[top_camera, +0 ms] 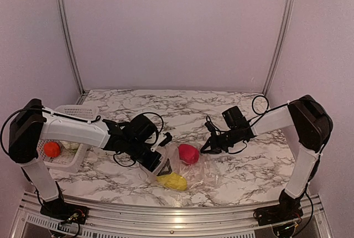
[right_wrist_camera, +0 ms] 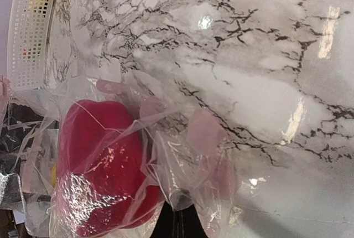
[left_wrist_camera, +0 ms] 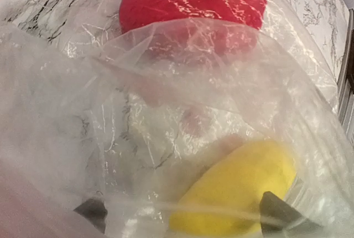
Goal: Open the zip-top bag and remove the fake food
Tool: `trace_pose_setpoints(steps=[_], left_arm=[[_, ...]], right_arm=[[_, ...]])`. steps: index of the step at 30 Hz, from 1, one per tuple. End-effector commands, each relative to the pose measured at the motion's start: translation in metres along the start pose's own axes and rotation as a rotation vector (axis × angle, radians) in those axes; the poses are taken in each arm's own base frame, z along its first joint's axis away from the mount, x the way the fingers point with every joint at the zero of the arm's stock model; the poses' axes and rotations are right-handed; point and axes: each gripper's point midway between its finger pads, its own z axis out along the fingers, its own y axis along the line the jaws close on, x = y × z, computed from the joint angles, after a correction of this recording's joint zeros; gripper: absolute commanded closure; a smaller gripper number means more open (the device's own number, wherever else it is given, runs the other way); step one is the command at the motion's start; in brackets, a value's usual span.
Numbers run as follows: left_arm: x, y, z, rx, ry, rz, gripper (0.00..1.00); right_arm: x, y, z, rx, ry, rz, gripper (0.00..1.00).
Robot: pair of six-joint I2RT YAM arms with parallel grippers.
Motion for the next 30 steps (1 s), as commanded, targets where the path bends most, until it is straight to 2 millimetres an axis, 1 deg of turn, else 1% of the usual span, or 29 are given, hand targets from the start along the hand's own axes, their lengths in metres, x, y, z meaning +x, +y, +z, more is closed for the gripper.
trace_pose_setpoints(steps=[1, 3, 6, 10, 12, 15, 18, 23, 26, 29, 30], left_arm=[[-0.012, -0.026, -0.019, 0.133, -0.117, 0.223, 0.01], [-0.014, -0.030, -0.020, 0.149, -0.147, 0.313, 0.01], [-0.019, -0.031, -0.015, 0.142, -0.165, 0.453, 0.02], [-0.031, -0.034, -0.006, 0.136, -0.184, 0.558, 0.03], [-0.032, -0.038, -0.001, 0.150, -0.187, 0.609, 0.04], [-0.025, -0.043, 0.008, 0.142, -0.170, 0.696, 0.06], [-0.015, -0.043, 0.020, 0.135, -0.137, 0.733, 0.07], [0.011, -0.048, 0.040, 0.146, -0.058, 0.796, 0.10], [0.024, -0.048, 0.048, 0.128, -0.018, 0.823, 0.12], [0.021, -0.044, 0.047, 0.094, -0.037, 0.775, 0.20], [0.014, -0.044, 0.044, 0.079, -0.072, 0.762, 0.23]], right_arm=[[0.003, 0.001, -0.004, 0.010, 0.000, -0.009, 1.00], [0.004, 0.001, -0.003, 0.008, 0.004, -0.008, 1.00], [0.004, 0.001, -0.003, 0.007, 0.006, -0.008, 1.00], [0.005, 0.001, -0.004, 0.005, 0.006, -0.010, 1.00], [0.006, 0.001, -0.004, 0.005, 0.006, -0.009, 1.00], [0.006, 0.001, -0.006, 0.006, 0.003, -0.009, 1.00], [0.006, 0.002, -0.006, 0.005, 0.002, -0.010, 1.00], [0.006, 0.001, -0.006, 0.005, 0.004, -0.011, 1.00], [0.006, 0.000, -0.006, 0.006, 0.006, -0.011, 1.00], [0.007, -0.001, -0.007, 0.008, 0.007, -0.009, 1.00], [0.007, -0.001, -0.007, 0.009, 0.008, -0.009, 1.00]])
